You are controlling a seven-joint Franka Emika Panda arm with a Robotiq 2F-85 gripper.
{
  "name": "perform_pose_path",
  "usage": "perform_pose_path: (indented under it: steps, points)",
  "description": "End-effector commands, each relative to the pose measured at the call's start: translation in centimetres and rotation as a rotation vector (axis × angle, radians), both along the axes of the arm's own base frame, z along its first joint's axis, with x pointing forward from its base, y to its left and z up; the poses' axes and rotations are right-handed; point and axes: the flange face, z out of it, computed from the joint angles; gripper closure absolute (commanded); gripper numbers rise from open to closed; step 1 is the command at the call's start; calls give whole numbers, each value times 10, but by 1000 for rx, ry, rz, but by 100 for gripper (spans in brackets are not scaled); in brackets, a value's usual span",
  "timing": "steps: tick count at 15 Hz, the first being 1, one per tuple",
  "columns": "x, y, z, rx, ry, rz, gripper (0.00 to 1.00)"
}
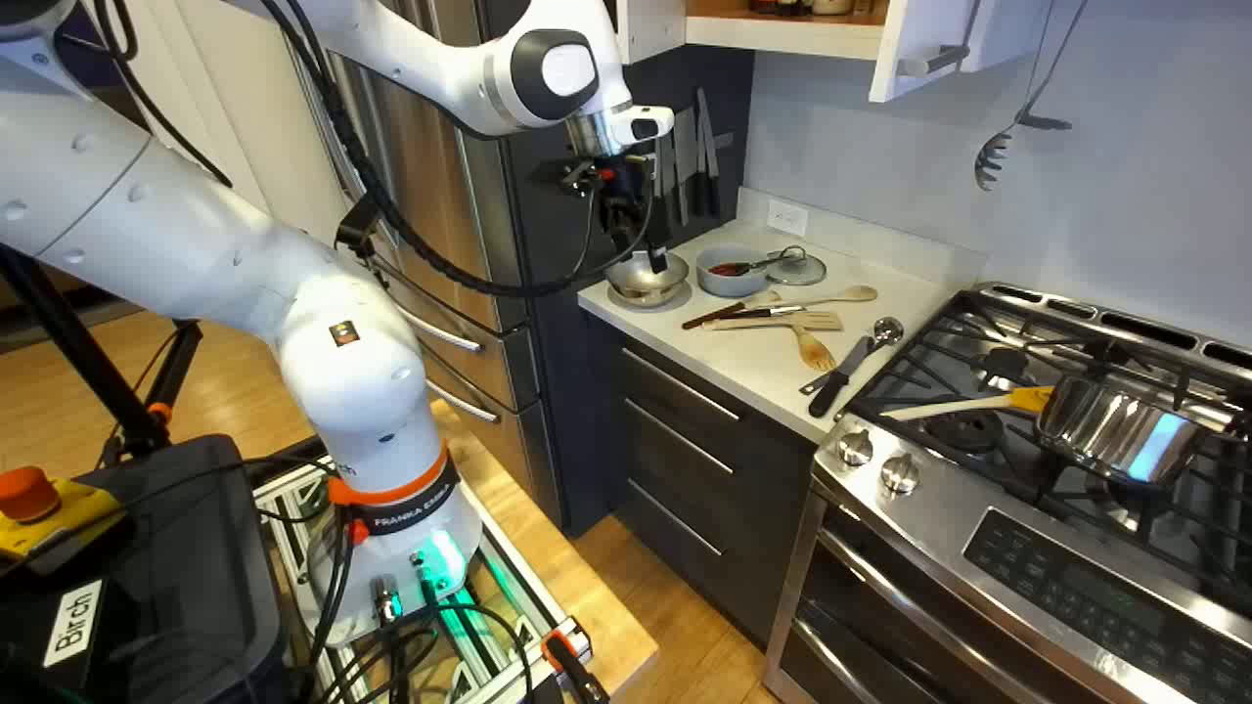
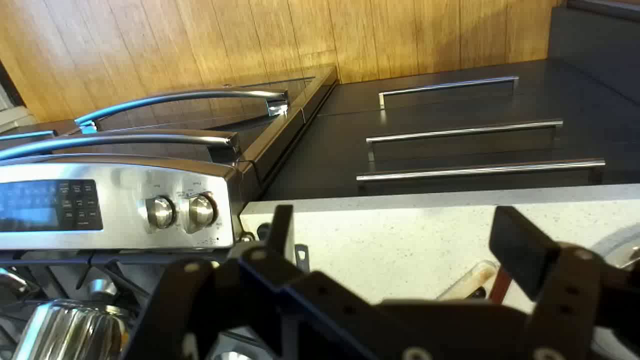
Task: Move the scissors to the silver bowl
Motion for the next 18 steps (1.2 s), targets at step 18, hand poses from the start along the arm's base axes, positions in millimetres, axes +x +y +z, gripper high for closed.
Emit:
perform_pose_path:
  steps: [18]
  points:
    - [171,-13,-78,344,17,-319,0]
